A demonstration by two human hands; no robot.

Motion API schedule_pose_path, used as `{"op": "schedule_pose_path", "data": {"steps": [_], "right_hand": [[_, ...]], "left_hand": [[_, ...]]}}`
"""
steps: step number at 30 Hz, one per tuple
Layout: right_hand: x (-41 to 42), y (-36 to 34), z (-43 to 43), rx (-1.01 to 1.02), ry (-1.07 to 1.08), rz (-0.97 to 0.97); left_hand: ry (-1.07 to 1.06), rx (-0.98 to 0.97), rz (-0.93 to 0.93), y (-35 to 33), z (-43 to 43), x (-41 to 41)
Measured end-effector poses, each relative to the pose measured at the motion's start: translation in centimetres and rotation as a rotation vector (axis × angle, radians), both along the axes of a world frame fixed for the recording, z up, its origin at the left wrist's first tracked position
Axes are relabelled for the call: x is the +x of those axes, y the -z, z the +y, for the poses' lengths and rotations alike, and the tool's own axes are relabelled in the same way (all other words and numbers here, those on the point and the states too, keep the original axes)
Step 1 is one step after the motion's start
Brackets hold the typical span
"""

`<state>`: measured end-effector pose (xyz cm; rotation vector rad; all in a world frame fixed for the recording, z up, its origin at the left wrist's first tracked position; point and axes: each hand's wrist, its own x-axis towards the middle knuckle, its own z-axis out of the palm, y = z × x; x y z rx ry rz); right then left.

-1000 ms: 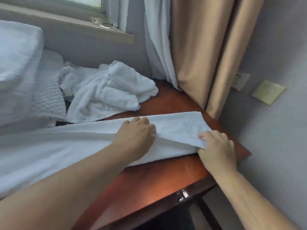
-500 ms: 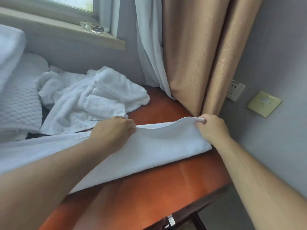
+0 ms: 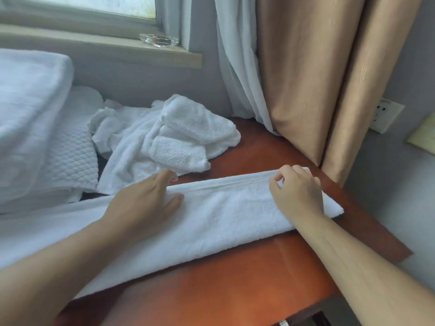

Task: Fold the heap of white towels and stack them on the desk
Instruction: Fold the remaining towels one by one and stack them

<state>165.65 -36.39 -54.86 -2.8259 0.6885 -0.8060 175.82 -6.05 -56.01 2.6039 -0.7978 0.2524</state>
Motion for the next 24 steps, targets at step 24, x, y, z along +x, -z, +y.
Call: {"op": "schedule_pose_path", "data": {"steps": [24], "right_hand": [[5.5,-0.8,36.8,0.117,-1.067,0.258]], "left_hand": [[-0.653,0.217,-0.072,-1.0,31.3,-3.6]]}}
